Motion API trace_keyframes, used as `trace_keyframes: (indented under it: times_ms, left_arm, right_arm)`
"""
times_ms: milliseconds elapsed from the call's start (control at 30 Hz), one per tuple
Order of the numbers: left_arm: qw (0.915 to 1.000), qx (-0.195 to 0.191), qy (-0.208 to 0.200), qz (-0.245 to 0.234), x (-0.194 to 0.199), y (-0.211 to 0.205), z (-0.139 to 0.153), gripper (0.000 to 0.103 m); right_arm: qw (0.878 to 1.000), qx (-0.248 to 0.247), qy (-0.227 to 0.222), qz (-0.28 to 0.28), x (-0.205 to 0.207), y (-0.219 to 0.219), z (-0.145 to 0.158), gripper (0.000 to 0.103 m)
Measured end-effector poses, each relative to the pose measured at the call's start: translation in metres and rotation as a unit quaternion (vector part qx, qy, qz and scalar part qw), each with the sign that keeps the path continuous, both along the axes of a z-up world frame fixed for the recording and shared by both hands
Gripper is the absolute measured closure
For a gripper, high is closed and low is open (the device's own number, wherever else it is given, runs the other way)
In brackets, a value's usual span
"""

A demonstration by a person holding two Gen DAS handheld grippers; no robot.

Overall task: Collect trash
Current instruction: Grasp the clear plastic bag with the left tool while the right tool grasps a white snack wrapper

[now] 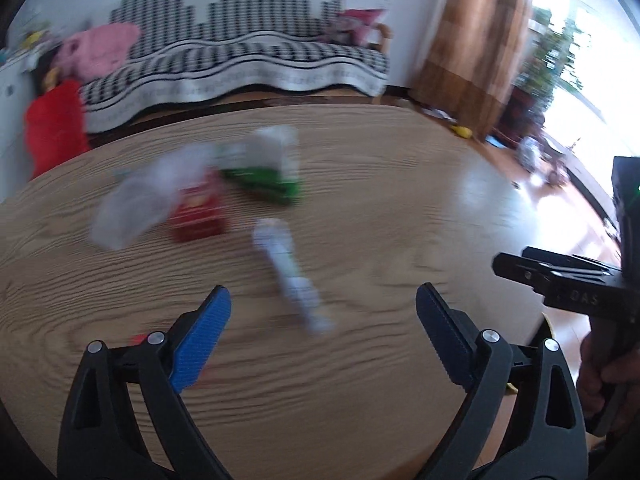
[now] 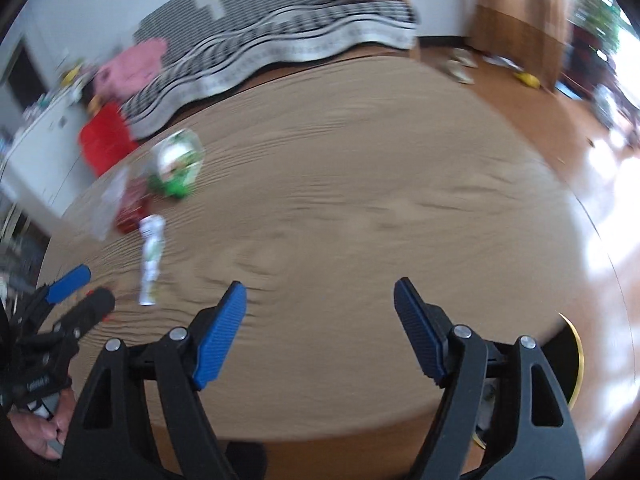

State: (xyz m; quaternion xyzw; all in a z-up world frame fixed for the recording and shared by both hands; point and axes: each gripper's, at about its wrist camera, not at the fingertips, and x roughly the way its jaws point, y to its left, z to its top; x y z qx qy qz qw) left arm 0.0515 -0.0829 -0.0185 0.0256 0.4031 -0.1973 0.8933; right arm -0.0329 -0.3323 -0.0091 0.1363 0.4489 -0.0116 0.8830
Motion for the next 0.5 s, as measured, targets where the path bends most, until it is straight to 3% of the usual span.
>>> trace_keyframes:
  times_ms: [200, 267, 367, 433, 500]
  left_arm:
    - [0.9948, 0.008, 0.004, 0.102, 0.06, 0.095, -0.005, 0.011]
    - [0.994, 0.013, 0.007, 0.109, 0.083, 0.112, -0.009, 0.011]
    - [0.9931, -0.026, 0.018, 0.113, 0.109, 0.128, -0.011, 0.011]
    - [0.9932, -0.045, 0.026, 0.104, 0.122, 0.127, -0.013, 0.01]
    - [0.9941, -0.035, 0.022, 0.101, 0.136, 0.115, -0.016, 0.01]
  right_arm:
    - [0.997, -0.015, 0.008, 0.08, 0.05, 0.098, -0.014, 0.029]
    - [0.995, -0.024, 0.013, 0.1, 0.06, 0.122, -0.02, 0.029]
    - [0.993, -0.028, 0.013, 0.113, 0.073, 0.142, -0.026, 0.029]
    - [0.993, -0.029, 0.015, 0.113, 0.082, 0.149, -0.03, 0.029]
    - [0.993, -0.037, 0.015, 0.115, 0.086, 0.153, -0.033, 0.029]
